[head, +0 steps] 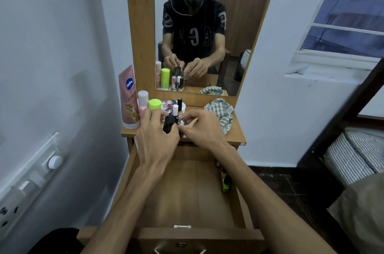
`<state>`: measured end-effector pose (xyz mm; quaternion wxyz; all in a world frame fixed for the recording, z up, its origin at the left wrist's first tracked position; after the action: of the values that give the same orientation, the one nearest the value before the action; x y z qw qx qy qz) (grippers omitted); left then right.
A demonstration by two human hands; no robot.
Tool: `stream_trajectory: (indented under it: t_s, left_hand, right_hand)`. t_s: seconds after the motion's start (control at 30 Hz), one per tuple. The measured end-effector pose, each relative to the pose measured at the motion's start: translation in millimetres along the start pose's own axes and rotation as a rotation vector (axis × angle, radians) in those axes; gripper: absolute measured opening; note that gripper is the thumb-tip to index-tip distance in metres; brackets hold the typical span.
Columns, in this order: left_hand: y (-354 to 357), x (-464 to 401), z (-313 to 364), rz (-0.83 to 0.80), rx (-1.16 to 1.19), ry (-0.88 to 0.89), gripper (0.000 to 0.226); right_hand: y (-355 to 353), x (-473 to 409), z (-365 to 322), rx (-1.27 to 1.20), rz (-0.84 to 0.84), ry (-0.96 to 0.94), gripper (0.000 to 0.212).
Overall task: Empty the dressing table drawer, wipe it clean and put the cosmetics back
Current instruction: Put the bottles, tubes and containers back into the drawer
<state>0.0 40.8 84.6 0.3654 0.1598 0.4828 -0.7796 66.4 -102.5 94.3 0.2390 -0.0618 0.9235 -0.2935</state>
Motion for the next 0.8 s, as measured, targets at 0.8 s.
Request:
stream_trajectory:
  t_s: [0.8]
  left_hand:
    - [64.9,129.6,55.8,-0.945,0.327,0.212,0.025]
  right_hand:
    - [-63.1,147.2,63.9,0.376,-0.343,0.128,0.015]
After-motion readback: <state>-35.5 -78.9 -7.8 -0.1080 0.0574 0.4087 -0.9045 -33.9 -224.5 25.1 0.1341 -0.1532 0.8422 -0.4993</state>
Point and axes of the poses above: each hand's wrist, its own x-axis away from the middle knuckle, its own y-axis out of the palm, z = x × y, the point moved 5 cm from there along -x, towards the middle knuckle, and after that the axes turned 15 degrees about -x, right-handed, at the moved point
